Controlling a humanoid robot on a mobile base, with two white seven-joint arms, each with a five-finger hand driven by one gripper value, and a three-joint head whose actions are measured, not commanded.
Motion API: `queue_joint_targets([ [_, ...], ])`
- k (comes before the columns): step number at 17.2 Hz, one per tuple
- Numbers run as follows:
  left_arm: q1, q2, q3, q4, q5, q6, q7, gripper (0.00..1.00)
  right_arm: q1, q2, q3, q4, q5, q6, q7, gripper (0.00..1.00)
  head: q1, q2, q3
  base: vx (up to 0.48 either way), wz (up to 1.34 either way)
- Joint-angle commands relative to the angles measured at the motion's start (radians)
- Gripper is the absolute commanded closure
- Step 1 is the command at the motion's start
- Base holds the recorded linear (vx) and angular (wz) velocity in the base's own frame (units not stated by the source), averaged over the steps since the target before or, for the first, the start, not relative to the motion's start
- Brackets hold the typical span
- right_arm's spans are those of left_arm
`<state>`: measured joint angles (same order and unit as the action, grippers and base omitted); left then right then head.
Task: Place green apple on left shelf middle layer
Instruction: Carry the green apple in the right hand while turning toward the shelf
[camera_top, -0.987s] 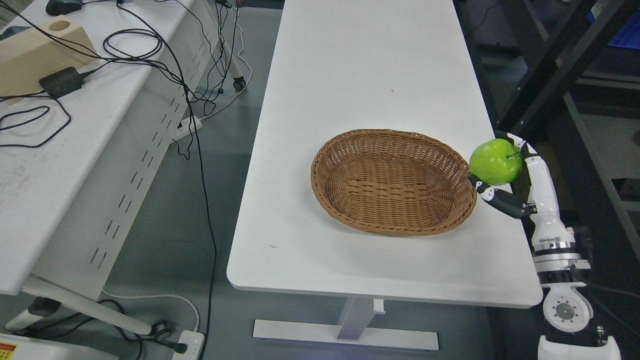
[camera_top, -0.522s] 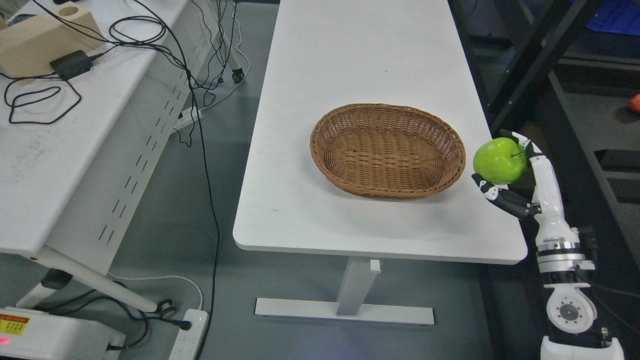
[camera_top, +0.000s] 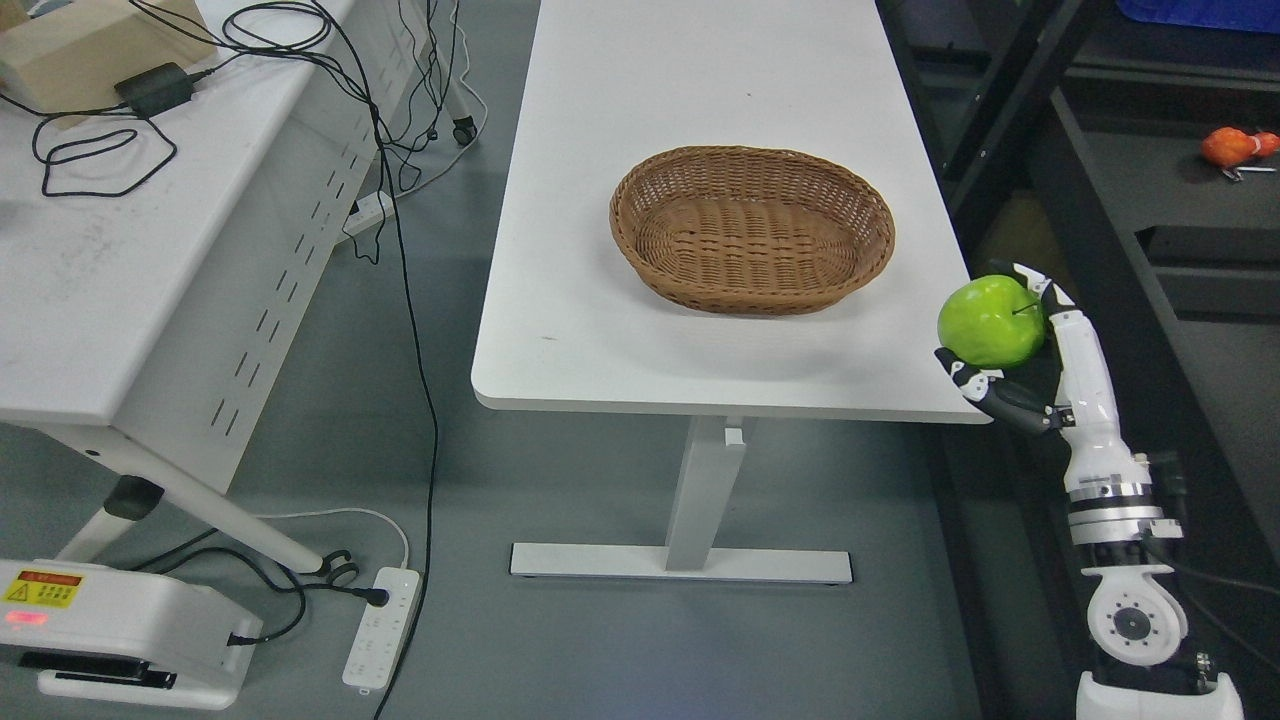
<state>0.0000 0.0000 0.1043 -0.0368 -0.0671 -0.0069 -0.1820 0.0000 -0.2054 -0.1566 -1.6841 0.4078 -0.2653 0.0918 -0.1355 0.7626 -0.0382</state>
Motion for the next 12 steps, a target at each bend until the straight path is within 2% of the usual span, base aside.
queue_joint_targets([
  [1, -0.021, 0.017, 0.0, 0.0, 0.0, -0.001, -0.001, 0.0, 0.031, 0.0, 0.054, -0.002, 0.0, 0.0, 0.002, 1.0, 0.0, 0.0, 0.0, -0.266, -0.26],
  [4, -0.021, 0.017, 0.0, 0.0, 0.0, -0.001, -0.001, 0.0, 0.058, 0.0, 0.115, -0.002, 0.002, -0.002, 0.009, 1.0, 0.0, 0.0, 0.0, -0.247, -0.25],
  [12, -0.021, 0.017, 0.0, 0.0, 0.001, -0.001, -0.001, 0.0, 0.071, -0.003, 0.112, -0.003, 0.002, -0.002, 0.046, 0.99, 0.0, 0.0, 0.0, -0.23, -0.15],
])
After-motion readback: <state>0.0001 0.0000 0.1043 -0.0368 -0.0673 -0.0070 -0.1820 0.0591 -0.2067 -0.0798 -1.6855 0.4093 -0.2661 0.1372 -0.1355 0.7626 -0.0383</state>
